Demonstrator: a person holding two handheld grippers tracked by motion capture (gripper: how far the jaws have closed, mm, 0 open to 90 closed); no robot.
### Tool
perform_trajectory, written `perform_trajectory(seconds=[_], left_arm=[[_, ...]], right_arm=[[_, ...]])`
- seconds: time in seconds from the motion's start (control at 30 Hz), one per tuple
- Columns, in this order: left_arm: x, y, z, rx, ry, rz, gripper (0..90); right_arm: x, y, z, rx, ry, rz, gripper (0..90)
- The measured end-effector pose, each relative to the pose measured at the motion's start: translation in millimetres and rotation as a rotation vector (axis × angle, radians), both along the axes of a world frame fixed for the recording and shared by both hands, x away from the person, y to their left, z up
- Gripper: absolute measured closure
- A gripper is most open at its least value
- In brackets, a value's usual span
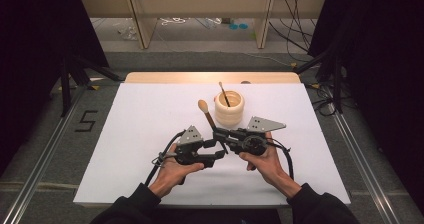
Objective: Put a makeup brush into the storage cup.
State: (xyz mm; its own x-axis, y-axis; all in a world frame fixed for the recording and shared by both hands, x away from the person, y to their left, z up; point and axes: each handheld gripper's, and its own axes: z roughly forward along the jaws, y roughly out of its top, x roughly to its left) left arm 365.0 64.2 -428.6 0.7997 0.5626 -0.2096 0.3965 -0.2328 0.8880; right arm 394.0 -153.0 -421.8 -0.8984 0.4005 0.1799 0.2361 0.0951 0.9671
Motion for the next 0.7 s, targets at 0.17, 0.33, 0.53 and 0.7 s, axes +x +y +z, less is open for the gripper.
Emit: perform_trajectory(seconds=[0.17,0.33,0.53,0.7], left_arm=[[0.5,-1.4,-1.3,0.007,-0.002,-0.004,50.9],[0.9,-3.6,-1.9,0.000,-0.004,-0.009,53.0],[1.5,-6.3,-1.8,-0.009,-0.005,-0.011,55.4],[2.4,-6.1,-1.2,-0.017,-0.008,-0.007,57.0]], right_arm=[[0.1,0.3,0.0,-0.009,-0.003,0.008,78.5],[0.0,-0.4,0.1,-0.014,0.000,0.009,78.5],[-0.3,0.7,-1.3,-0.014,0.000,0.012,78.5],[-1.3,1.0,-1.4,-0.015,0.007,0.013,78.5]])
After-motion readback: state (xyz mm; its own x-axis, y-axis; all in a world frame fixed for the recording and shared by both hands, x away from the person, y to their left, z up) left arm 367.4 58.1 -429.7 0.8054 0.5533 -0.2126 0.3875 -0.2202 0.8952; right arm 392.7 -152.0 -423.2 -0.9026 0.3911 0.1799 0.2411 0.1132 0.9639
